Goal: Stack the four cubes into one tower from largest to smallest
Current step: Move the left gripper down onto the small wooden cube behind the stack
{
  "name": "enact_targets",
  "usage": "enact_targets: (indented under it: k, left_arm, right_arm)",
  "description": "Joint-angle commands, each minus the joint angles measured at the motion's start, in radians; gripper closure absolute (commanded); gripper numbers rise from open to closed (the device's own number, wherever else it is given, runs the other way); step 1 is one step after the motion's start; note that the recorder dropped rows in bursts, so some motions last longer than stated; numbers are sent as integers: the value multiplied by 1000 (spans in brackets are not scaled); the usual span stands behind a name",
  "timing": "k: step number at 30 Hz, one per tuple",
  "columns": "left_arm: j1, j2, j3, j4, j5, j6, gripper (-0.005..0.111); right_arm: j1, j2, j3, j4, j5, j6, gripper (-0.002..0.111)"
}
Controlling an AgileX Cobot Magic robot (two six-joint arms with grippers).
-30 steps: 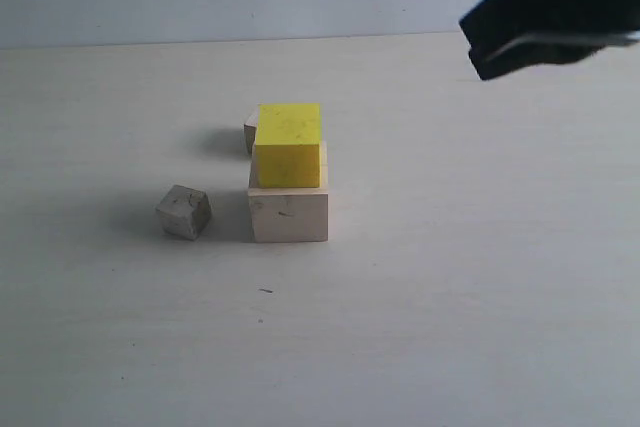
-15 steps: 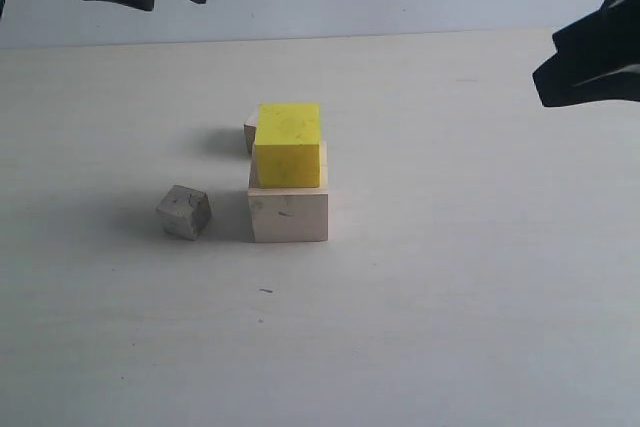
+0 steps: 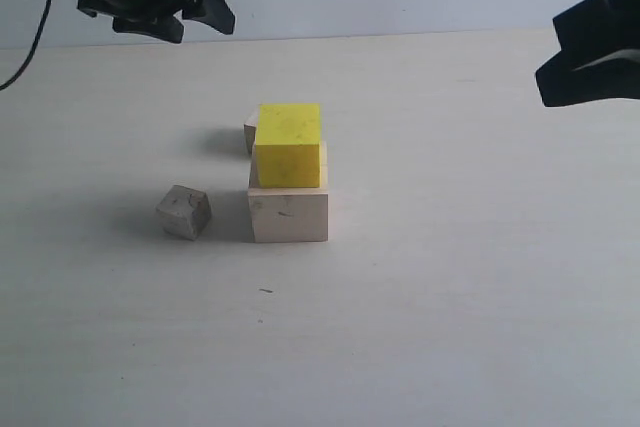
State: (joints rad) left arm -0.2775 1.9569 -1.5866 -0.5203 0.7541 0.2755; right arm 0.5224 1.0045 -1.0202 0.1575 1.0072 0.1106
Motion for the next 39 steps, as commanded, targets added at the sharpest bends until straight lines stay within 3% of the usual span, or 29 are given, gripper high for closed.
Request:
enact_targets:
  k: [1,3,6,14,17,39]
  left_arm:
    - [-3,66,-11,-122,-39,93,39]
    - [-3,107,-36,-178,-20,122,38]
    - [-3,162,-100,-221,22,165,26]
    - [-57,282,-208,-177,28,200,26]
    - [-82,302,-210,-85,-10,190,26]
    - [-93,377,-210,-42,-45,189,26]
  right_arm:
    - [0,-3,6,-1,-11,4,108]
    - [0,-3,6,-1,-11,4,108]
    - [0,-3,6,-1,-11,6,108]
    - [0,-3,6,-1,-11,22,108]
    - [0,-3,6,-1,-9,24,108]
    - [0,-3,6,1,-9,24,108]
